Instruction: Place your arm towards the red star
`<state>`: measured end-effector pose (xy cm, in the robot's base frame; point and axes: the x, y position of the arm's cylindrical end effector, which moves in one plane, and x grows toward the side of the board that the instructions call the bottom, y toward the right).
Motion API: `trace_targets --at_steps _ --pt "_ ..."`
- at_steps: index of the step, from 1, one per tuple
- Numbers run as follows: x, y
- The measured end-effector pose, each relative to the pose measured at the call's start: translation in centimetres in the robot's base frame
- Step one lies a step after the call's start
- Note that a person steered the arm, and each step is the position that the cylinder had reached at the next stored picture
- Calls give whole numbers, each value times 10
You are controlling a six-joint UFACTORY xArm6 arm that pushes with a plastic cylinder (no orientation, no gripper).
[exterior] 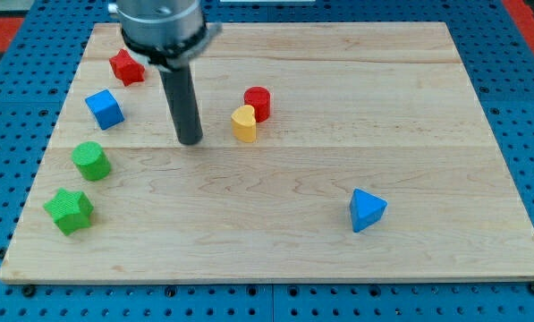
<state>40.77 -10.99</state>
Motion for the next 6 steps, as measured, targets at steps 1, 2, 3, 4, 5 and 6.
trace_targets --at_steps 1,2,3,4,5,6 --pt "-56 -11" --pt "-69 -56" --pt "-50 -75" --pt "-63 -109" --pt "-80 -140" --pt "-105 -127"
